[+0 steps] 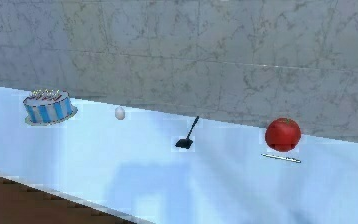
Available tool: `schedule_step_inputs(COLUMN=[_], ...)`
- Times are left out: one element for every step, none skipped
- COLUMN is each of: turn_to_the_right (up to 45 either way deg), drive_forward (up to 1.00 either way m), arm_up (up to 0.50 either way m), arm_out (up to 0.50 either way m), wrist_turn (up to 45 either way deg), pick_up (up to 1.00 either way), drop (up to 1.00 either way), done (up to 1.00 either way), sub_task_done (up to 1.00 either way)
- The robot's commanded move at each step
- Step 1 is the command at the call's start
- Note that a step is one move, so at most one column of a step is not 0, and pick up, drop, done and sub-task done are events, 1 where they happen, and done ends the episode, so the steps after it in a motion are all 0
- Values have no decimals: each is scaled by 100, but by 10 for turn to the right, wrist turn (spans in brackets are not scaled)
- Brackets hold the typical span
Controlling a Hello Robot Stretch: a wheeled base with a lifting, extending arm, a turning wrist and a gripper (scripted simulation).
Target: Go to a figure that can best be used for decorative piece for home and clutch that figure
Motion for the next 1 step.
schedule_step_inputs(turn_to_the_right=[0], drive_forward=[0], arm_up=[0], arm_out=[0], wrist_turn=[450], pick_up=[0], drop=[0], done=[0], sub_task_done=[0])
